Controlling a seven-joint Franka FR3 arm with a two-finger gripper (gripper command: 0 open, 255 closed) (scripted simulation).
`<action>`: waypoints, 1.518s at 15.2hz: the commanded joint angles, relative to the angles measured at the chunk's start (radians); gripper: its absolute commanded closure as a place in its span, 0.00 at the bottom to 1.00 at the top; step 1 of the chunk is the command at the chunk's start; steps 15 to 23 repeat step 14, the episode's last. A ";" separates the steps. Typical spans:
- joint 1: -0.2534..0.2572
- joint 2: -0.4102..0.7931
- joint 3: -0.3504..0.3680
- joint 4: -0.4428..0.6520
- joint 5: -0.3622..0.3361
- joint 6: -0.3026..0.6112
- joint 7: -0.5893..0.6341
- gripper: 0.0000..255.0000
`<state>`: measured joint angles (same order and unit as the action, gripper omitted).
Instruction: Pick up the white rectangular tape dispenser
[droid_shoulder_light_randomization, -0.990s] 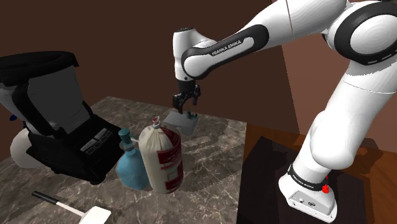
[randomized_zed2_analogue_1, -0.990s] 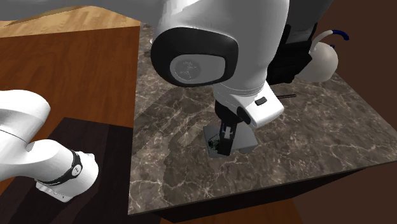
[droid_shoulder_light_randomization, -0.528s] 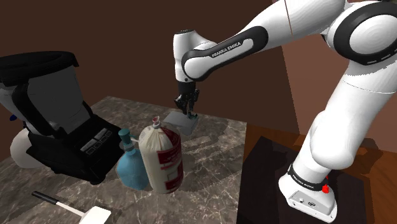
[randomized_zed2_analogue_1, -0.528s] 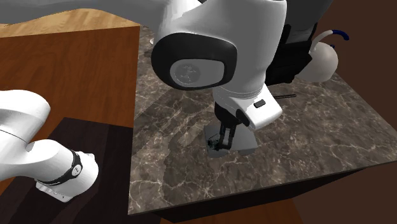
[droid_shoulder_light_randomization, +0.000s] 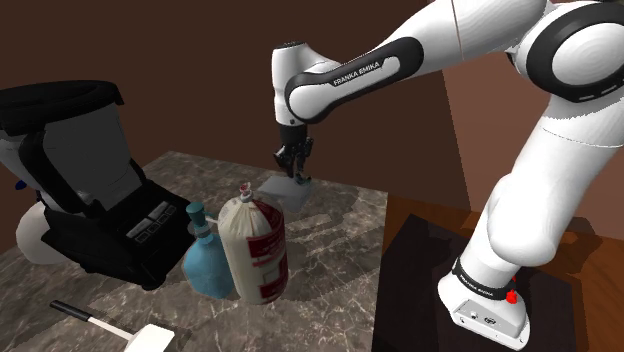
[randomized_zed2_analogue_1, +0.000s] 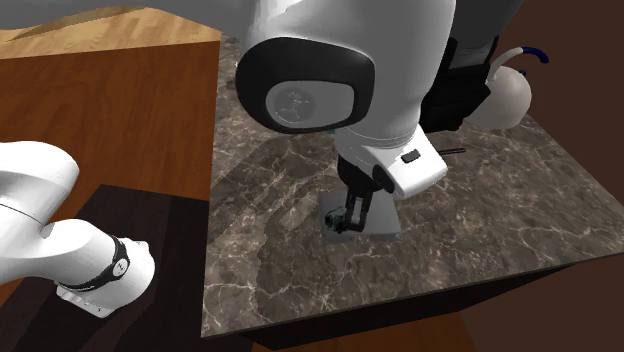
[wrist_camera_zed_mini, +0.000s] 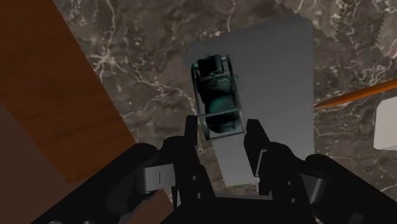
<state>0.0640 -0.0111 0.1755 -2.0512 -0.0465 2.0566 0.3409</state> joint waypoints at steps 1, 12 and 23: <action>-0.001 -0.007 -0.001 0.019 0.002 -0.025 -0.003 1.00; -0.001 -0.036 -0.002 0.135 0.010 -0.170 -0.013 1.00; -0.001 -0.036 -0.002 0.137 0.010 -0.172 -0.013 1.00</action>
